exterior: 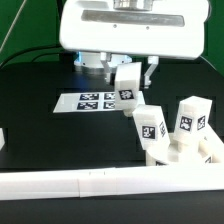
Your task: Assemble stool
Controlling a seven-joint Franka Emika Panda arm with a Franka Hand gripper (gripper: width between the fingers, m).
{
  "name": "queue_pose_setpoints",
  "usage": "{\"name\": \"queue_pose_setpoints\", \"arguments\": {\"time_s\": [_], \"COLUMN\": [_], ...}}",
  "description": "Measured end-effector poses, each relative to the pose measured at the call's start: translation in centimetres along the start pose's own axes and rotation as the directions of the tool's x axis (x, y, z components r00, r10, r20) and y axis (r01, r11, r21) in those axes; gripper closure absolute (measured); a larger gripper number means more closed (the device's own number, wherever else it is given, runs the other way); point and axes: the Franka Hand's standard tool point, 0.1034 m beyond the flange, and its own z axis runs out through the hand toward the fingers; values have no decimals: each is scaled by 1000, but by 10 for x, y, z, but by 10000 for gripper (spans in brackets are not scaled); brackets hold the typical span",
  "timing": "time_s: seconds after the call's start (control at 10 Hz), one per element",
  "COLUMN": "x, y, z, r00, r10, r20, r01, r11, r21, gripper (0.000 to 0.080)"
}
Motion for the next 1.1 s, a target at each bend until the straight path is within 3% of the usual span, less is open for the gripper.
{"name": "queue_pose_setpoints", "arguments": {"time_s": [0.2, 0.4, 0.6, 0.7, 1.0, 1.1], "x": [5, 32, 48, 46, 44, 42], "y": [-10, -8, -20, -15, -18, -36], "z": [-14, -35, -50, -51, -47, -37], "r00": [1000, 993, 987, 994, 993, 984], "r10": [-28, -112, -139, -92, -95, -137], "r20": [6, -47, -83, -59, -64, -115], "r01": [28, 112, 141, 94, 96, 140], "r11": [1000, 994, 990, 995, 995, 990], "r21": [3, 1, 17, 26, 24, 13], "gripper": [476, 476, 476, 476, 476, 476]}}
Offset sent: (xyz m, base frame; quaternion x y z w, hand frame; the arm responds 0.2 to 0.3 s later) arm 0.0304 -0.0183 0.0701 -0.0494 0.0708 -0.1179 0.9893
